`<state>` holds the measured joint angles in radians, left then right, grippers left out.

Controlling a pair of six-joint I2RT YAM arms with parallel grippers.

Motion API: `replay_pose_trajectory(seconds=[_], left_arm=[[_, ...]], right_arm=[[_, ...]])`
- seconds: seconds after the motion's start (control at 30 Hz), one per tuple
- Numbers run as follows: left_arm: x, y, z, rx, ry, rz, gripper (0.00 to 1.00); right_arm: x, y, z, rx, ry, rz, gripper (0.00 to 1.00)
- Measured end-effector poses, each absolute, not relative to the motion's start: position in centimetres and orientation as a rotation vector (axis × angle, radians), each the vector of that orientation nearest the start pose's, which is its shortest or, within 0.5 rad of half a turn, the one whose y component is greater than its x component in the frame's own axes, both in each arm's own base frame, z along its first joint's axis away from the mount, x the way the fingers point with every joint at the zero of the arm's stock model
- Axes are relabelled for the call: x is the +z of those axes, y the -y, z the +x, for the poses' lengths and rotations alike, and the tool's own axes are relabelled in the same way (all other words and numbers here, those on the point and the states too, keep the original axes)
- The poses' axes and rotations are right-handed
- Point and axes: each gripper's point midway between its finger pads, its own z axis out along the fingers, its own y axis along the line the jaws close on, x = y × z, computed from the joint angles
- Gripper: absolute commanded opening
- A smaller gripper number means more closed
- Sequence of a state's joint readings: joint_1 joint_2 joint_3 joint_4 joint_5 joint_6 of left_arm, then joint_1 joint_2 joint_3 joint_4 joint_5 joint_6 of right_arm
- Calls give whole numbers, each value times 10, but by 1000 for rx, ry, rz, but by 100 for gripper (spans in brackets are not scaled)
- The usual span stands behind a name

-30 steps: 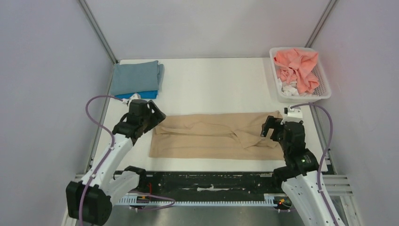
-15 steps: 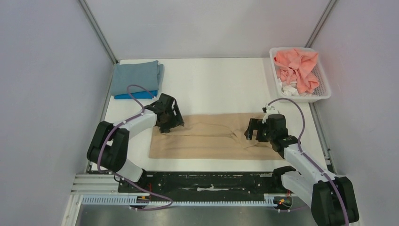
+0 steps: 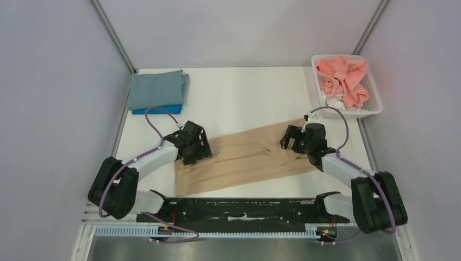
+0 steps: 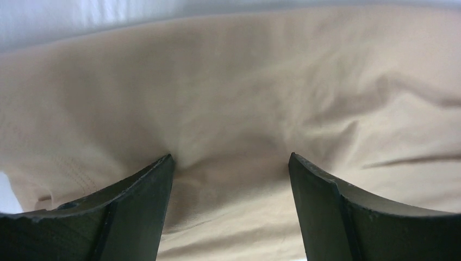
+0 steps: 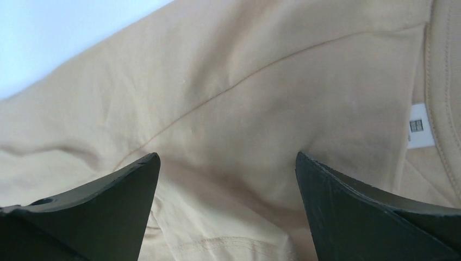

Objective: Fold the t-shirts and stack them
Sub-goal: Rotate the tshirt 90 degrees

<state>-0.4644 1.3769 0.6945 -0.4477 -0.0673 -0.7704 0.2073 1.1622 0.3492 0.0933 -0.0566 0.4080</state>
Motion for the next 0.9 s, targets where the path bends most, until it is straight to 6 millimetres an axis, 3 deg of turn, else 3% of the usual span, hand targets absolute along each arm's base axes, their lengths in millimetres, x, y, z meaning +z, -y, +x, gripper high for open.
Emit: replay_pose_trajectory(seconds=[0.17,0.47,0.6,0.77,0.9], left_arm=[[24,162,204,-343,-2713,-341,84],[30,228,154,-589,-2686,-283,84],[33,252,138,-627,-2672,-294,84],[33,271,118,-607,-2694,-222,85],[33,279,119,-589,-2698,-206,85]], right_arm=[[32,-100,341,403,-2324,217,98],[41,-174,516,600,-2212,85,98],[46,-210,580,688,-2139,24,98],[47,-234,619,735,-2065,-27,98],[49,-237,626,734,-2051,-74,98]])
